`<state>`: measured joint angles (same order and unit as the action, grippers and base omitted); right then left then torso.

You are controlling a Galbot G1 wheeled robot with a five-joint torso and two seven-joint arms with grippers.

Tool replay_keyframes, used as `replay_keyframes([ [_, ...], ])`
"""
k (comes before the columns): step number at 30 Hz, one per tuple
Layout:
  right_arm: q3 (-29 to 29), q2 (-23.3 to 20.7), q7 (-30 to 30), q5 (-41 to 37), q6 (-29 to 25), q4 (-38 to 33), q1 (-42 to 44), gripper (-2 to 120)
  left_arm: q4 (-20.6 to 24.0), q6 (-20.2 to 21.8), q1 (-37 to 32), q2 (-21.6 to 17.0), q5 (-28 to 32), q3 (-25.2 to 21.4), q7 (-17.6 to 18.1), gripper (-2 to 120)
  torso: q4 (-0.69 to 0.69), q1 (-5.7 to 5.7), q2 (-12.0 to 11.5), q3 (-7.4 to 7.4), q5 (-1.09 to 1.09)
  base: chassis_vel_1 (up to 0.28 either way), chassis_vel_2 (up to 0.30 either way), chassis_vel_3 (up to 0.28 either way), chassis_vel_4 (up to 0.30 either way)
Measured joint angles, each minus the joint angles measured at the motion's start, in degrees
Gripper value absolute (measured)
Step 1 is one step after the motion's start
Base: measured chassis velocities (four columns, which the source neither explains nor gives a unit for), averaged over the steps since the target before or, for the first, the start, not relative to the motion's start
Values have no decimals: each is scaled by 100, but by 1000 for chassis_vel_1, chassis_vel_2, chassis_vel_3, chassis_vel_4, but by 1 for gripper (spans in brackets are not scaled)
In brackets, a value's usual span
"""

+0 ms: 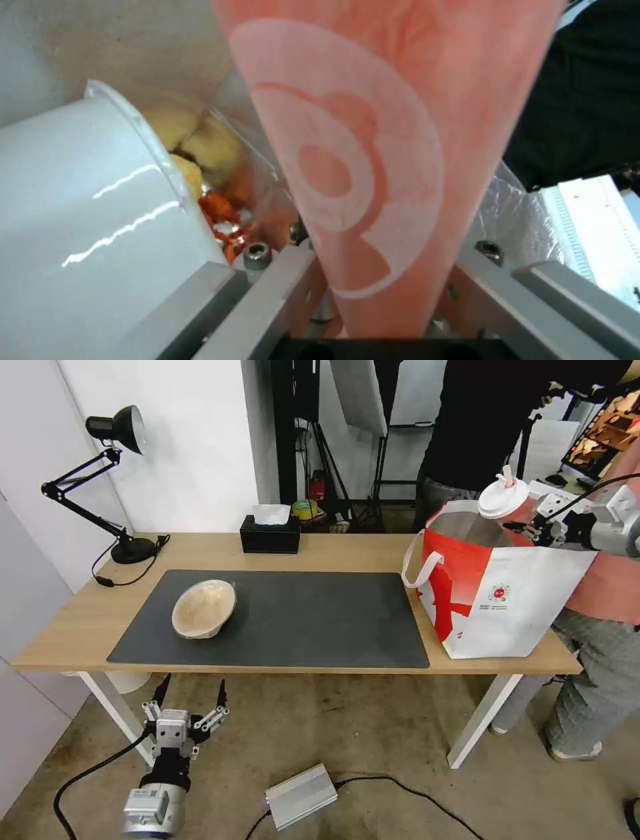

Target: Pick up the trash from the table and place it into the takeout bag.

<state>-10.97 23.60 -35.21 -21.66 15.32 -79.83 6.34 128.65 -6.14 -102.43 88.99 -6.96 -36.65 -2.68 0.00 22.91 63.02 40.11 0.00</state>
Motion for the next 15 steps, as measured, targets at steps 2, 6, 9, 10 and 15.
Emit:
replay_keyframes([
  [2,-2,-8,-4,10,-11,-5,26,4,0,-7,-2,9,-6,1,0,100,0,0,0,0,0,0,0,0,0],
  [6,-4,-28,-7,6,-39,-57,76,4,0,-17,-4,18,-11,4,1,100,0,0,0,0,0,0,0,0,0],
  [9,-4,-37,-7,-12,-48,-118,105,4,-1,-19,-4,21,-13,6,1,100,0,0,0,0,0,0,0,0,0],
  [10,-4,-40,-6,-20,-49,-143,113,4,-3,-20,-4,22,-15,6,1,100,0,0,0,0,0,0,0,0,0],
  [15,-12,-72,-3,-32,-50,-210,130,18,-11,-33,-6,31,-19,10,1,100,0,0,0,0,0,0,0,0,0],
])
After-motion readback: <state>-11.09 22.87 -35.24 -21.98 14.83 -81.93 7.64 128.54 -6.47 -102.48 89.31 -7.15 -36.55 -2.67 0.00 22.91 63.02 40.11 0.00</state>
